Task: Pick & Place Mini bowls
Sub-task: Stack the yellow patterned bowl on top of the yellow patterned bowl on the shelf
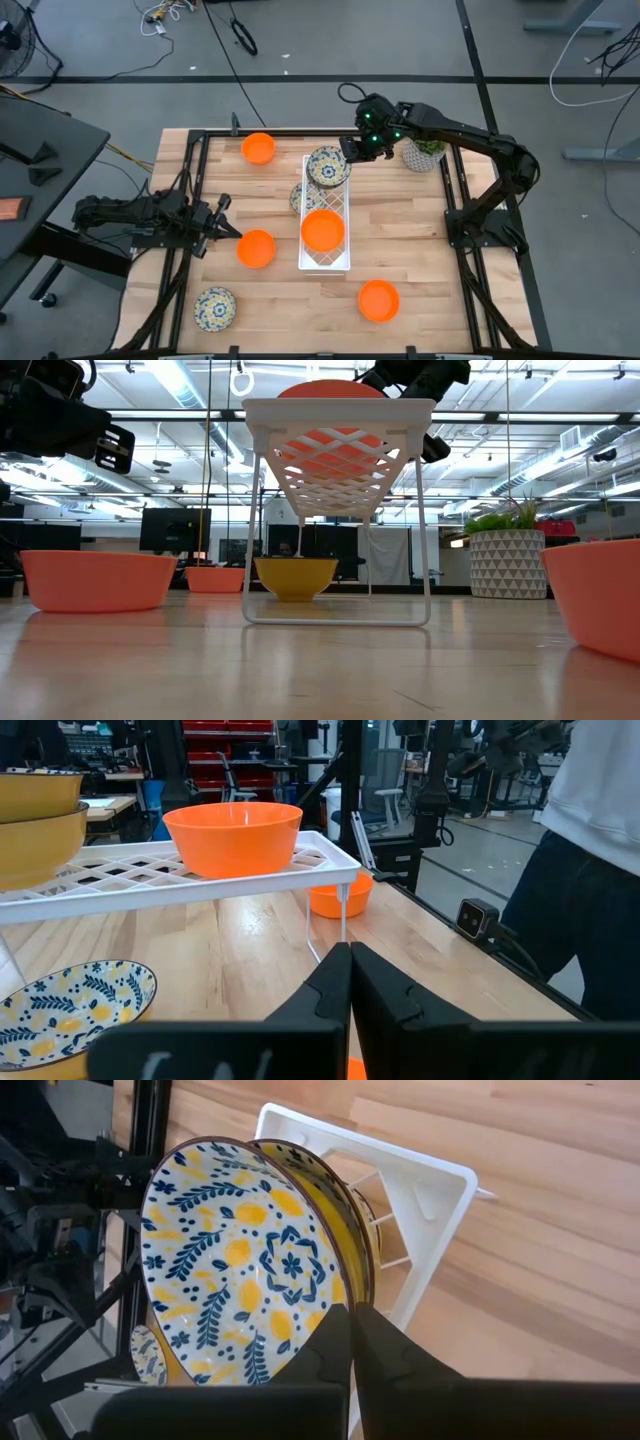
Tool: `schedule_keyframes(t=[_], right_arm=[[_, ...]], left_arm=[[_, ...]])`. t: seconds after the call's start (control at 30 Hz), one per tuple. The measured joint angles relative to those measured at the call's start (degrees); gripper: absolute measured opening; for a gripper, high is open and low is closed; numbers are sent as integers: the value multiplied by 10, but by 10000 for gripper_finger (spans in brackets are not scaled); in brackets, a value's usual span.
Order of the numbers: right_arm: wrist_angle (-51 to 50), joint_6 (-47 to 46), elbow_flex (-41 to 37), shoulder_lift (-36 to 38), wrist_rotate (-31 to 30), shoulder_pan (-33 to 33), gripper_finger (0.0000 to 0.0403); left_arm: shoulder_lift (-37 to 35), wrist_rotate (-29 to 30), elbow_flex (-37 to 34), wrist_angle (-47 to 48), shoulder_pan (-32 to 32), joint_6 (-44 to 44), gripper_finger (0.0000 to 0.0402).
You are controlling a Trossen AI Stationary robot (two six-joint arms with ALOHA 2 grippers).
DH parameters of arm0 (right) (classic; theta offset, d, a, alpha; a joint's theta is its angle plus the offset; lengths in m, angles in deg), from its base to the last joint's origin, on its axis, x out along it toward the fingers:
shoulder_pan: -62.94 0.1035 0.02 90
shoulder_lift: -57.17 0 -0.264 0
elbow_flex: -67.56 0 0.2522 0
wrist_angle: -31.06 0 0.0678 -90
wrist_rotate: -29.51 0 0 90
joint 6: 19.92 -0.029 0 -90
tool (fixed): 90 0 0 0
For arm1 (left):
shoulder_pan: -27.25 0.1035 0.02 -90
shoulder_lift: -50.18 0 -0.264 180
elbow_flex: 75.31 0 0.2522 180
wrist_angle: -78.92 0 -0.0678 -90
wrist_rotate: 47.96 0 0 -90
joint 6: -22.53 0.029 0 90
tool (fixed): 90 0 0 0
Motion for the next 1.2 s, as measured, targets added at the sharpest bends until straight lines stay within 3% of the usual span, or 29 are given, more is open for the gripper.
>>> schedule_keyframes(t=[1.2], right_arm=[[19,-12,0,-12,-5,10,0]], left_arm=[[0,0,0,0,0,0,14]])
